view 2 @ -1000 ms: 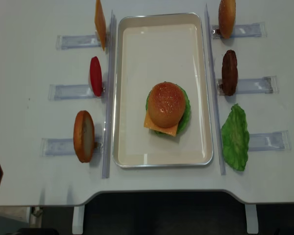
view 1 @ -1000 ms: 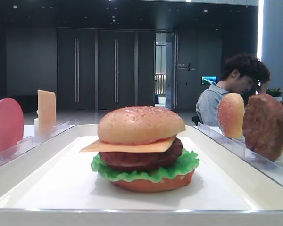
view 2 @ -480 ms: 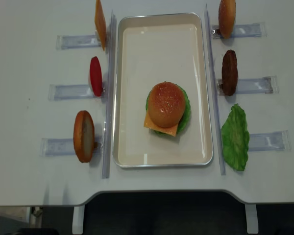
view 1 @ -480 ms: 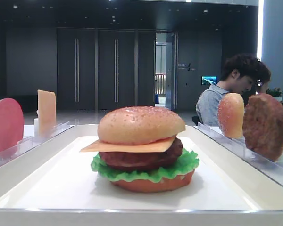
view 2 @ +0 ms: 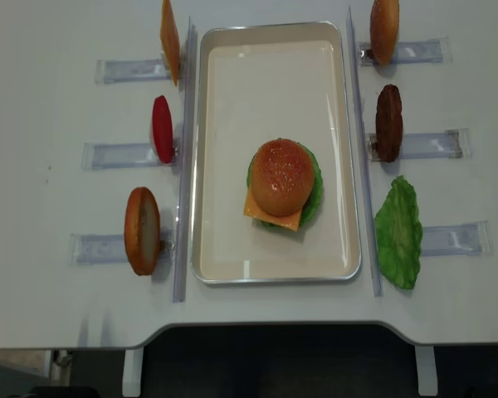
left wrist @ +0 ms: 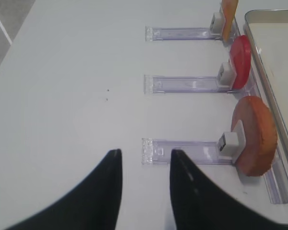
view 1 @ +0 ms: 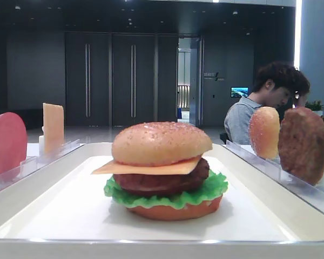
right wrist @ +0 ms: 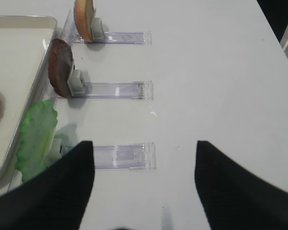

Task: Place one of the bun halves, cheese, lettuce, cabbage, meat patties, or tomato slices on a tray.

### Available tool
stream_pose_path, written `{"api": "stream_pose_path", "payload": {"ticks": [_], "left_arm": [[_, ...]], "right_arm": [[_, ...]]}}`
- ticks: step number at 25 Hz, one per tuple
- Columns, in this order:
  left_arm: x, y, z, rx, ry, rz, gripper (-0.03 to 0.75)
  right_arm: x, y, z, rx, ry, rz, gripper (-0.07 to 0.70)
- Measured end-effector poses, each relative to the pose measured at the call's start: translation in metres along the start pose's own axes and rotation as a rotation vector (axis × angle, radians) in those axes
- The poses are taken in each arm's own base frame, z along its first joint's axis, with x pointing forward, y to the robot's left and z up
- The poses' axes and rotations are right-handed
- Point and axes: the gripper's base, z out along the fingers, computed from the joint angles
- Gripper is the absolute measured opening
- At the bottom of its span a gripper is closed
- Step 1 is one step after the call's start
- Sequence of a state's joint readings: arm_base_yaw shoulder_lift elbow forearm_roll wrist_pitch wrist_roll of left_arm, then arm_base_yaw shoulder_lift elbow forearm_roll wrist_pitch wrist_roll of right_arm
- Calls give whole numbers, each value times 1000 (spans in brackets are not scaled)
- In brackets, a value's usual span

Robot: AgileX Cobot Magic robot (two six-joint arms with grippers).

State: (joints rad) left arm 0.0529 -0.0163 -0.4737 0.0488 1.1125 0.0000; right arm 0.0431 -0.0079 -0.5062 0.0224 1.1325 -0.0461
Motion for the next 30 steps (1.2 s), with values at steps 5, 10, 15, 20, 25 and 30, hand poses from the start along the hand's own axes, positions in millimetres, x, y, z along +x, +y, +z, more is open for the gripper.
{"api": "stream_pose_path", "payload": {"ticks": [5, 10, 15, 20, 25, 30], "left_arm": [[0, 0, 0, 0, 0, 0, 218], [0, 0, 0, 0, 0, 0, 166], [0, 0, 0, 0, 0, 0, 108], [0, 0, 0, 0, 0, 5, 64], [0, 0, 0, 0, 0, 6, 13], [0, 0, 0, 0, 0, 6, 0]], "right_arm": [[0, 0, 0, 0, 0, 0, 434], [0, 0, 0, 0, 0, 0, 434], [0, 0, 0, 0, 0, 0, 434], [0, 0, 0, 0, 0, 0, 434], [0, 0, 0, 0, 0, 0, 434], [0, 0, 0, 0, 0, 0, 434]]}}
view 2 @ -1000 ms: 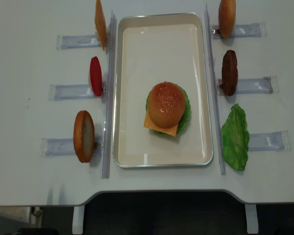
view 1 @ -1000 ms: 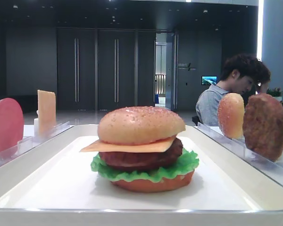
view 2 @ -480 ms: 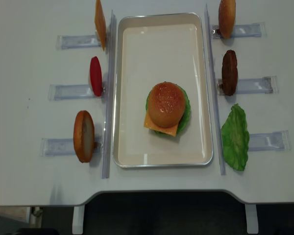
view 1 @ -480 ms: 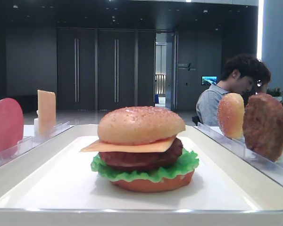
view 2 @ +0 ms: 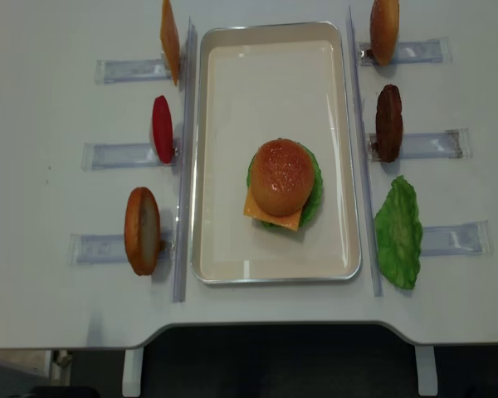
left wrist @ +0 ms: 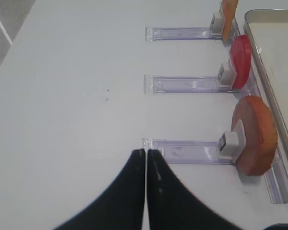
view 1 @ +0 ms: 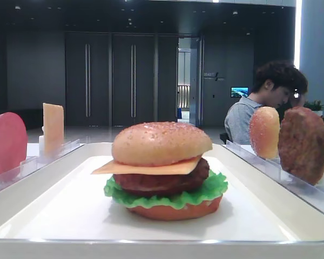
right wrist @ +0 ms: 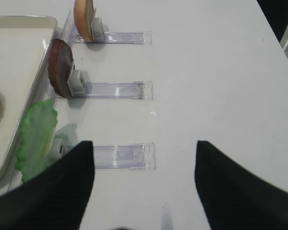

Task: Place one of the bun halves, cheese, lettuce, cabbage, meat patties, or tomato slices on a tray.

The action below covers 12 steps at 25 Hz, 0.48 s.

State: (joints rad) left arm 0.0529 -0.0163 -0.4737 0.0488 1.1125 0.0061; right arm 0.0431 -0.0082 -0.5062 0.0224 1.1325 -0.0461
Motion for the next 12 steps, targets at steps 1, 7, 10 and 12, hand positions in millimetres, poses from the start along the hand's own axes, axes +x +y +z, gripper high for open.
{"api": "stream_pose_path", "payload": {"ticks": [1, 7, 10, 12], "left_arm": [[0, 0, 0, 0, 0, 0, 0], [0, 0, 0, 0, 0, 0, -1], [0, 0, 0, 0, 0, 0, -1], [0, 0, 0, 0, 0, 0, -1]], "right_arm": [[0, 0, 0, 0, 0, 0, 434], [0, 0, 0, 0, 0, 0, 434], [0, 0, 0, 0, 0, 0, 434], [0, 0, 0, 0, 0, 0, 434]]}}
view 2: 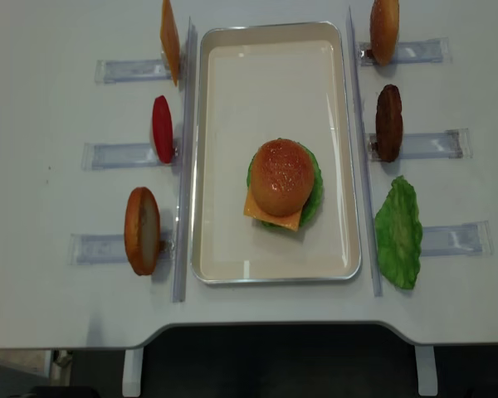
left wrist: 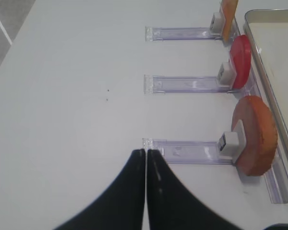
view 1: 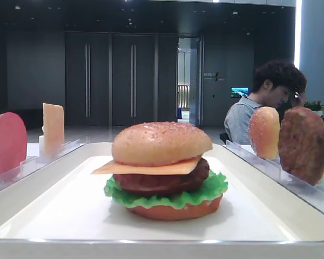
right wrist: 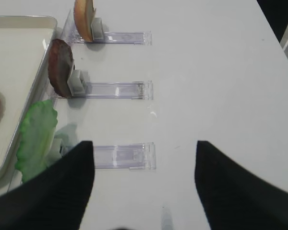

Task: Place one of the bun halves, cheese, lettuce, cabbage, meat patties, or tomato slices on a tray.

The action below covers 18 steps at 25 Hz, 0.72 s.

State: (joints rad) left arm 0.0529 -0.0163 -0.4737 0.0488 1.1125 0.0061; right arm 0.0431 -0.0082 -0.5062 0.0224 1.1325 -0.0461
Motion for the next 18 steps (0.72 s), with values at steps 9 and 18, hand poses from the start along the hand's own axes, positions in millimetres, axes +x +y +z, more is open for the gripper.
{"api": "stream_pose_path", "payload": {"ticks": [9, 18], "left_arm": [[0, 0, 0, 0, 0, 0, -1], [0, 0, 0, 0, 0, 0, -1]], "right_arm": [[0, 0, 0, 0, 0, 0, 434], [0, 0, 0, 0, 0, 0, 434]]}}
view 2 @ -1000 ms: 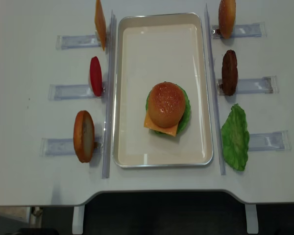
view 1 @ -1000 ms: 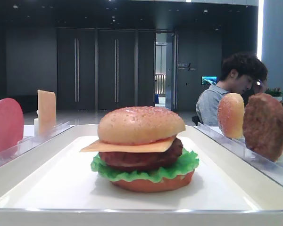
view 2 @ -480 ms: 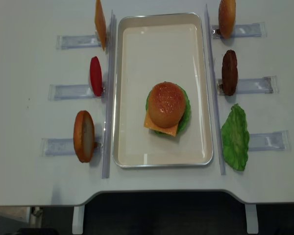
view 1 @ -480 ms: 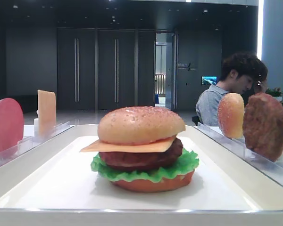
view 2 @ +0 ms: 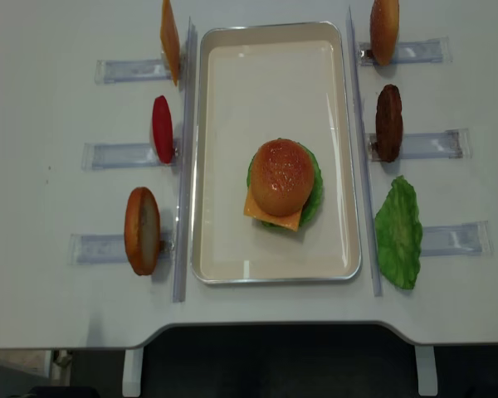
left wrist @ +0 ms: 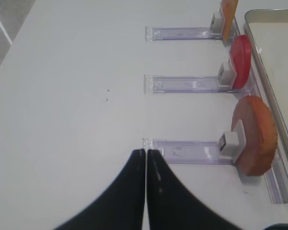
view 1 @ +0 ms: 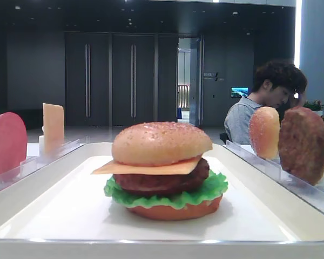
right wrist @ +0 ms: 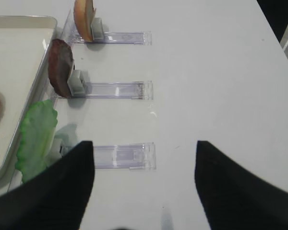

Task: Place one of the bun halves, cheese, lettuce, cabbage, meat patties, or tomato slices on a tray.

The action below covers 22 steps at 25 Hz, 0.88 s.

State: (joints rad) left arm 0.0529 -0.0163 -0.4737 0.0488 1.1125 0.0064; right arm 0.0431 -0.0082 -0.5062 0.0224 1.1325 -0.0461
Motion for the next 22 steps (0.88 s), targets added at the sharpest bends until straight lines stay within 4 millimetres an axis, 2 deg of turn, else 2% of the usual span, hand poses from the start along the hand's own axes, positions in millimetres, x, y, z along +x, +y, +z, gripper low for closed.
{"api": "stream_pose_path", "payload": {"ticks": [22], "left_arm": [[0, 0, 0, 0, 0, 0, -1]], "right_arm": [[0, 0, 0, 0, 0, 0, 434]]}}
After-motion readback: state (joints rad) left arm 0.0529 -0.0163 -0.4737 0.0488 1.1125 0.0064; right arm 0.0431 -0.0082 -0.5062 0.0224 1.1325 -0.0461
